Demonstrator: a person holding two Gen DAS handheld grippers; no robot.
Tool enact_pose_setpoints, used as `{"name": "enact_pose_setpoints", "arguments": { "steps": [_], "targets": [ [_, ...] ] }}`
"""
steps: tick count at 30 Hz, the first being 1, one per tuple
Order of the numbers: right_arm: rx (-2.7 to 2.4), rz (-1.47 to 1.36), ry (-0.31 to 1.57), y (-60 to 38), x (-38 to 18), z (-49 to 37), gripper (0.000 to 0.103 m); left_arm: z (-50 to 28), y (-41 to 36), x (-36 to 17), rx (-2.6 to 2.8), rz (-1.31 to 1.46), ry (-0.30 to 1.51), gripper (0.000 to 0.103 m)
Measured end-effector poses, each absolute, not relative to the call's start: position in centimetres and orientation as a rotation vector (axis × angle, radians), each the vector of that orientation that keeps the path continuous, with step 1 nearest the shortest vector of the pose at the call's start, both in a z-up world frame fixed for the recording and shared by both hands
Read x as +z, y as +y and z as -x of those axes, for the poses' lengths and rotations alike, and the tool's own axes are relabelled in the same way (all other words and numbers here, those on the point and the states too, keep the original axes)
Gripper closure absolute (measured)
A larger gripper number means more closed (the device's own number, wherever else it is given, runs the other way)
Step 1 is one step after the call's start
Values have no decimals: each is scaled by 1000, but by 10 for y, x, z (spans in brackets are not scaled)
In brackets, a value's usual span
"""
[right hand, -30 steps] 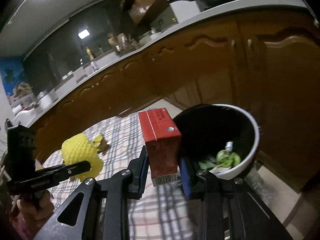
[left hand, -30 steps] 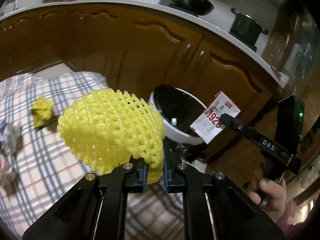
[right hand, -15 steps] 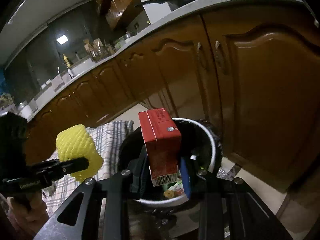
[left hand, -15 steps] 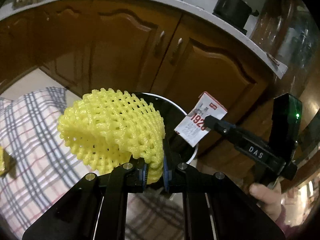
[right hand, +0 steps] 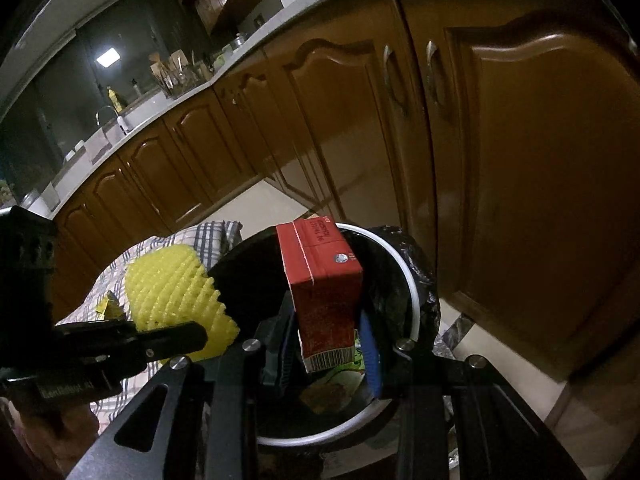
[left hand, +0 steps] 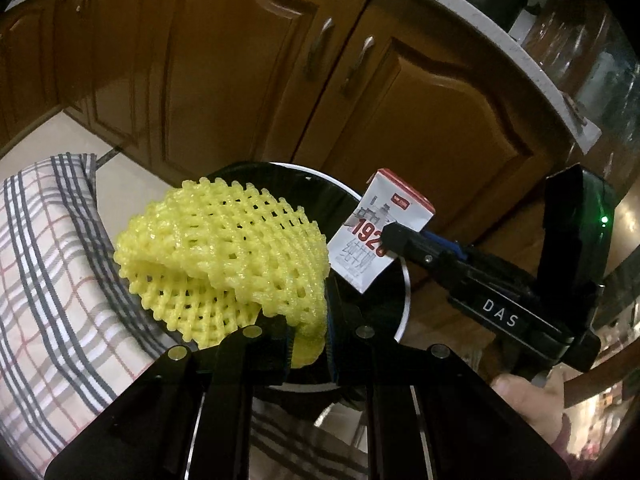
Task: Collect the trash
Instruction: 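Carry the net and juice box over the bin and open both tools, then move both tools back over the bed toward the crumpled paper and yellow wrapper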
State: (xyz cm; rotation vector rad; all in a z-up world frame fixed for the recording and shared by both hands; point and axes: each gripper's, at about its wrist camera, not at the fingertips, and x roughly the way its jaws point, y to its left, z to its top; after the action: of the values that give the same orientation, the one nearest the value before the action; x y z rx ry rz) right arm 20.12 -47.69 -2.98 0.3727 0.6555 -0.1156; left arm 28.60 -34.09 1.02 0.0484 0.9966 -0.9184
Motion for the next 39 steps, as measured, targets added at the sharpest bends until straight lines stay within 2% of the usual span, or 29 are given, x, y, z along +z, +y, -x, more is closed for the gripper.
{"name": "enact_pose_setpoints", "arguments": {
  "steps": [2, 3, 4, 7, 11, 26, 37, 39],
  "targets": [
    [-115, -374, 656, -478, -29, -204, 74, -288, -343, 8, -916, -46, 1009, 89],
    [-116, -375, 658, -479, -29, -206, 73, -290, -346, 7, -911, -44, 1018, 80],
    [-118, -379, 660, -480, -29, -208, 72, -291, -347, 6, -903, -43, 1025, 66],
    [-111, -409, 665, -485, -33, -208, 65, -288, -344, 8, -899, -40, 1010, 49],
    [-99, -437, 646, -486, -34, -205, 54, -280, -334, 10, -889, -38, 984, 46],
    [4, -529, 542, -435, -34, -172, 50, -246, -216, 5, -699, 111, 886, 46],
    [138, -532, 565, -369, -45, -175, 47, -219, -127, -9, -571, 195, 889, 46],
    [156, -529, 572, -360, -47, -175, 44, -216, -113, -9, -554, 207, 884, 46]
  ]
}}
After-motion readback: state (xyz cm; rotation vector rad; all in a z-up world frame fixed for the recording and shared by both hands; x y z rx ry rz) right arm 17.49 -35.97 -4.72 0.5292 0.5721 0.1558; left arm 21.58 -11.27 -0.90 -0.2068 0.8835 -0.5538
